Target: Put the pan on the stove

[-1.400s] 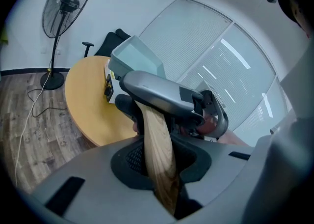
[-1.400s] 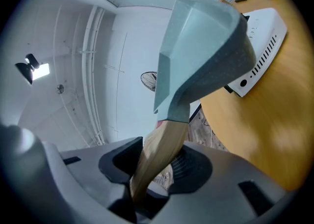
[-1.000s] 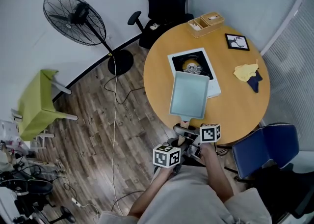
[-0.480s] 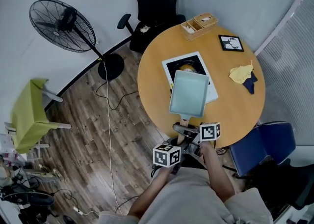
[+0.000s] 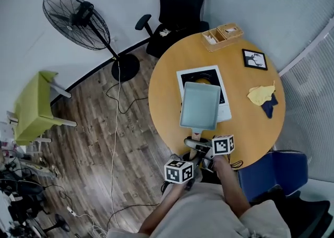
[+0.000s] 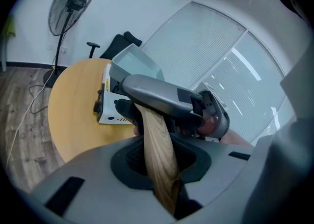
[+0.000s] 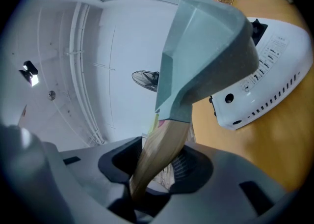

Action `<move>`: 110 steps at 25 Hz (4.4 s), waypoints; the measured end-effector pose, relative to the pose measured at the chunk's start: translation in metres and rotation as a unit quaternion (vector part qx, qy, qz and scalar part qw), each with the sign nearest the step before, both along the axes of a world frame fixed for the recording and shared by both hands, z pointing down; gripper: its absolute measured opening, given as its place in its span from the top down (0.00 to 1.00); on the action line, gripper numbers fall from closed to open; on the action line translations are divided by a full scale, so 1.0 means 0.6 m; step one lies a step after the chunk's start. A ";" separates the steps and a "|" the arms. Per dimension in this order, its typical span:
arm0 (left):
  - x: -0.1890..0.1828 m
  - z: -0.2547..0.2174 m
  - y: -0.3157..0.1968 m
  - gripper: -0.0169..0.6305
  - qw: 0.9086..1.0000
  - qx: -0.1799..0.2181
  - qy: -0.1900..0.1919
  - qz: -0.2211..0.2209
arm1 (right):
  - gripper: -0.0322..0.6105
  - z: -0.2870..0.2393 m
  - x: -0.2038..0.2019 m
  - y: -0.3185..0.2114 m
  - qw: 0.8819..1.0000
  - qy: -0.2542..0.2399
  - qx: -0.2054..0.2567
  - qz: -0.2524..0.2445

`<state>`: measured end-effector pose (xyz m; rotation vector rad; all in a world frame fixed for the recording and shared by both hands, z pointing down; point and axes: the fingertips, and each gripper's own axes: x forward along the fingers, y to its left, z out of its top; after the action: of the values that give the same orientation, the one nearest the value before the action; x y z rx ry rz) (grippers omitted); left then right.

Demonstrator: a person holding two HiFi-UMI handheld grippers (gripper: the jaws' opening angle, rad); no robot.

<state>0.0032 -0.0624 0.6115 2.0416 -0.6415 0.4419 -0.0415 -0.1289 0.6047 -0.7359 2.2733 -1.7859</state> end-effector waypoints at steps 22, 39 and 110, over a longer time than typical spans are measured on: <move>0.123 0.008 -0.039 0.84 0.991 0.013 -0.004 -0.135 | 0.67 0.007 0.095 -0.014 0.990 -0.004 0.000 -0.137; 0.141 0.031 -0.085 0.84 0.986 0.023 -0.026 -0.164 | 0.66 0.031 0.115 -0.056 0.989 0.002 -0.008 -0.148; 0.187 0.106 -0.185 0.84 0.982 -0.026 -0.038 -0.184 | 0.63 0.111 0.160 -0.151 0.985 -0.023 -0.055 -0.160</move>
<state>0.1152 -0.1736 0.6749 1.8118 -1.0197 0.3138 0.0545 -0.2198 0.6711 -0.3541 2.3865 -2.0539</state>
